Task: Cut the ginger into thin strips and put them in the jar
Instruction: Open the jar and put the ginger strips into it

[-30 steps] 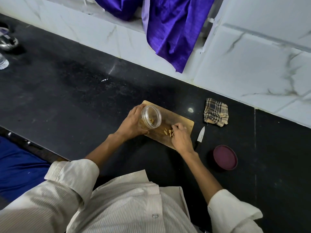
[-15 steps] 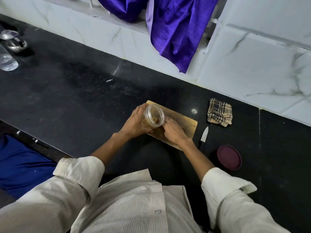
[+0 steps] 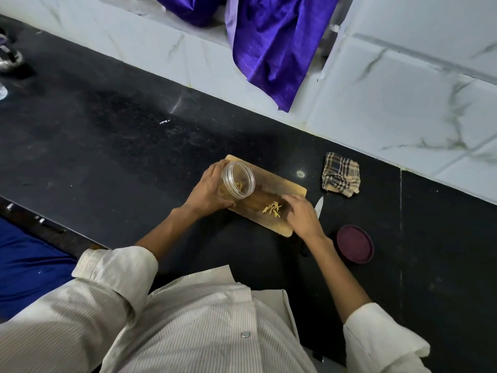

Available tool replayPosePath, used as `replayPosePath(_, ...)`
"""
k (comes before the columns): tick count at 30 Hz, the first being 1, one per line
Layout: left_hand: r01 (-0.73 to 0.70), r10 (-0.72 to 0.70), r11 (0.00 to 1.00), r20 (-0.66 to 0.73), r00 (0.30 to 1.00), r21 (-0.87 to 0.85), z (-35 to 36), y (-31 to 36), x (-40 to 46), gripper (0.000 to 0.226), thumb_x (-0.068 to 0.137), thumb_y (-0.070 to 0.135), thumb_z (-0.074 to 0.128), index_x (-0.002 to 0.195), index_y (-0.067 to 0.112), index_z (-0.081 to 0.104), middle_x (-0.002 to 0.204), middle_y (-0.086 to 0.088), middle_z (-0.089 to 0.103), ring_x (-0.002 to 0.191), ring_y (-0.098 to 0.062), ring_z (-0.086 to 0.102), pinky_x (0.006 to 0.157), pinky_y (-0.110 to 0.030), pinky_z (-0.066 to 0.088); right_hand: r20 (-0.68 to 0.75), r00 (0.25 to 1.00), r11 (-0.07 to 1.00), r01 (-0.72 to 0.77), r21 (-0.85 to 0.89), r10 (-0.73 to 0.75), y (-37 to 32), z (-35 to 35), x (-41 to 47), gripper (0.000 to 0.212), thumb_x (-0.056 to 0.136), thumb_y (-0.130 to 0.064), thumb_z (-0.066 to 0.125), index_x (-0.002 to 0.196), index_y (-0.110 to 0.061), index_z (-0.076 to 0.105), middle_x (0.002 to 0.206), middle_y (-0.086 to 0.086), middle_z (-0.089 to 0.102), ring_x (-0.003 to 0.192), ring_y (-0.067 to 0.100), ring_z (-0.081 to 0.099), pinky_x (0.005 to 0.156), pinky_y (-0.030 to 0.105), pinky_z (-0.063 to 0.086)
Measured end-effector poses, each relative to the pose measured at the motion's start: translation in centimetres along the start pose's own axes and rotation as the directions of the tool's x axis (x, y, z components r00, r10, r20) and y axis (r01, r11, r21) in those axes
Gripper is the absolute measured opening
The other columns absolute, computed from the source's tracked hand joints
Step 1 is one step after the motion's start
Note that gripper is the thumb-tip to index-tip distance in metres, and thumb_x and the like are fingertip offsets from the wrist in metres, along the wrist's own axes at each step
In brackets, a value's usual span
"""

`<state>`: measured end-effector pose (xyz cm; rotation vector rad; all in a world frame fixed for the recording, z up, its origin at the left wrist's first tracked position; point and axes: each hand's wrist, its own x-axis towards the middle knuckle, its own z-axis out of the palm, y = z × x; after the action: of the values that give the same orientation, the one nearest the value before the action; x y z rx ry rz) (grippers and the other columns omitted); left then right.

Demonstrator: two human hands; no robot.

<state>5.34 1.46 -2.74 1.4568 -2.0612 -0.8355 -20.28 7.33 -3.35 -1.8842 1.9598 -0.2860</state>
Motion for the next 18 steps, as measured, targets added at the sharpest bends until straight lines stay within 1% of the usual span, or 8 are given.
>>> replayPosePath(2,-0.003,0.003,1.000,0.002,1.000,-0.003,0.0,0.0,0.0,0.109,0.058,0.024,0.089,0.145,0.020,0.024,0.146,0.001,0.031,0.134,-0.019,0.033,0.104,-0.037,0.038,-0.011,0.996,0.996,-0.086,0.005,0.086,-0.4,0.2,0.1,0.043,0.102,-0.010,0.045,0.145,-0.009,0.048,0.147,0.012,0.048,0.134,0.028,0.046,0.109,0.035,0.035)
replayPosePath(5,-0.002,0.002,1.000,0.011,1.000,-0.002,-0.1,0.2,0.2,0.108,0.058,0.024,0.089,0.145,0.021,0.025,0.146,0.001,0.032,0.134,-0.018,0.033,0.103,-0.037,0.038,0.033,0.993,0.993,-0.114,-0.024,0.114,-2.2,1.6,-0.3,0.049,0.105,-0.031,0.043,0.151,-0.015,0.039,0.151,0.012,0.040,0.136,0.033,0.043,0.106,0.042,0.041)
replayPosePath(7,0.001,-0.001,1.000,0.009,1.000,0.001,-0.1,0.3,0.3,0.108,0.058,0.024,0.089,0.145,0.020,0.024,0.146,0.001,0.031,0.134,-0.019,0.033,0.102,-0.037,0.039,0.005,0.994,0.991,-0.108,-0.083,0.109,-3.4,2.6,-0.6,0.049,0.105,-0.037,0.041,0.151,-0.018,0.039,0.152,0.012,0.037,0.137,0.033,0.039,0.103,0.043,0.044)
replayPosePath(9,0.001,-0.001,1.000,0.001,1.000,0.005,0.0,0.3,0.2,0.108,0.059,0.023,0.089,0.146,0.019,0.024,0.146,-0.001,0.031,0.134,-0.019,0.033,0.102,-0.034,0.039,-0.035,0.997,0.986,-0.074,-0.148,0.069,-4.1,3.3,-0.8,0.045,0.106,-0.034,0.040,0.147,-0.016,0.045,0.149,0.012,0.040,0.138,0.032,0.039,0.107,0.041,0.041)
replayPosePath(11,-0.002,0.002,1.000,-0.003,1.000,0.006,0.1,0.3,0.1,0.108,0.059,0.023,0.088,0.146,0.018,0.024,0.146,-0.002,0.032,0.134,-0.019,0.033,0.102,-0.034,0.039,-0.051,0.999,0.980,-0.009,-0.201,-0.001,-4.3,4.1,-0.9,0.039,0.106,-0.024,0.041,0.142,-0.012,0.051,0.147,0.014,0.045,0.138,0.032,0.039,0.112,0.038,0.035)
replayPosePath(13,0.001,-0.001,1.000,-0.001,1.000,0.005,-0.1,0.3,0.1,0.108,0.059,0.022,0.088,0.146,0.018,0.024,0.146,-0.001,0.032,0.134,-0.019,0.033,0.102,-0.035,0.039,-0.062,0.997,0.972,0.038,-0.230,-0.053,-3.9,4.4,-1.1,0.038,0.104,-0.013,0.042,0.140,-0.010,0.053,0.145,0.014,0.048,0.139,0.032,0.039,0.114,0.036,0.033)
replayPosePath(15,0.004,-0.004,1.000,0.003,1.000,0.000,-0.2,0.2,0.1,0.108,0.059,0.023,0.089,0.145,0.019,0.024,0.146,0.000,0.031,0.135,-0.019,0.032,0.103,-0.036,0.039,-0.050,0.994,0.971,0.079,-0.226,-0.093,-3.3,4.2,-1.3,0.039,0.102,-0.005,0.043,0.139,-0.009,0.055,0.144,0.011,0.050,0.138,0.029,0.039,0.111,0.034,0.036)
replayPosePath(18,0.003,-0.003,1.000,0.002,1.000,-0.003,-0.1,0.2,0.2,0.108,0.059,0.023,0.089,0.146,0.020,0.024,0.147,0.000,0.031,0.135,-0.018,0.032,0.102,-0.036,0.038,-0.016,0.987,0.960,0.153,-0.233,-0.161,-2.6,3.6,-1.8,0.036,0.099,-0.002,0.047,0.133,-0.006,0.060,0.142,0.008,0.052,0.134,0.027,0.043,0.102,0.034,0.043)
